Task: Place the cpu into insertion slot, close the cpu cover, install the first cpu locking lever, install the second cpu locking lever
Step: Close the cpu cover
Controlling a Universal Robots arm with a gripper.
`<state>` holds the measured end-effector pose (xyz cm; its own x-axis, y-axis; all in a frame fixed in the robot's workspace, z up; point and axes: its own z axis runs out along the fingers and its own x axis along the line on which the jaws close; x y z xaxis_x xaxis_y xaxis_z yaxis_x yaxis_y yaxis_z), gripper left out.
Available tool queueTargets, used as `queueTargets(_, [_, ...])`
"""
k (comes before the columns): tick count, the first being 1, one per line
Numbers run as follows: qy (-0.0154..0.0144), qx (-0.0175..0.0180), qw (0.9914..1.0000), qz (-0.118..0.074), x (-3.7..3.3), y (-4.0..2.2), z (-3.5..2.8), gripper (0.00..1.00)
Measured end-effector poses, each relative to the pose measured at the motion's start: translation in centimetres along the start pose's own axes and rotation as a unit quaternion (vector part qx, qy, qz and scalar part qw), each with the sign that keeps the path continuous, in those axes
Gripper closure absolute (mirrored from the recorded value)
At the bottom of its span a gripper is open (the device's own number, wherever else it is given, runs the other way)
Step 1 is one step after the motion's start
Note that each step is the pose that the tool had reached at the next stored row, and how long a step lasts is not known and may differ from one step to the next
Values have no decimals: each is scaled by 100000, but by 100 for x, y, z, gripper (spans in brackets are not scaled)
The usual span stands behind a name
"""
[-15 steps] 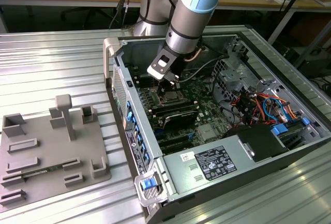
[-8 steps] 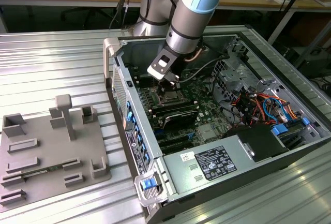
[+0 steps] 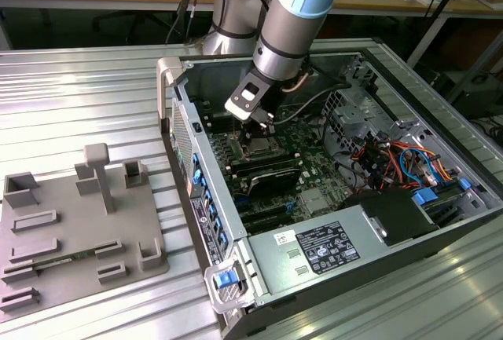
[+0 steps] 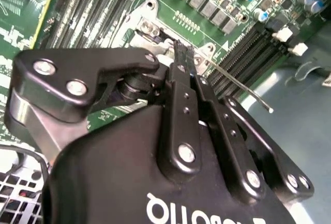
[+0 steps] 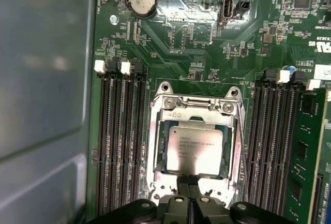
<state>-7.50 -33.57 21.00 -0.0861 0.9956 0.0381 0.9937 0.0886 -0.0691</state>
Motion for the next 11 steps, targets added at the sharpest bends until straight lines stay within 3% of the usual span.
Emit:
queueTargets(3, [132, 1, 100000, -269, -2, 2, 19, 89])
queueTargets(6, [653, -14, 99992, -1119, -3, 3, 37, 89])
queueTargets(11, [688, 3, 99984, -1650, -2, 1, 7, 89])
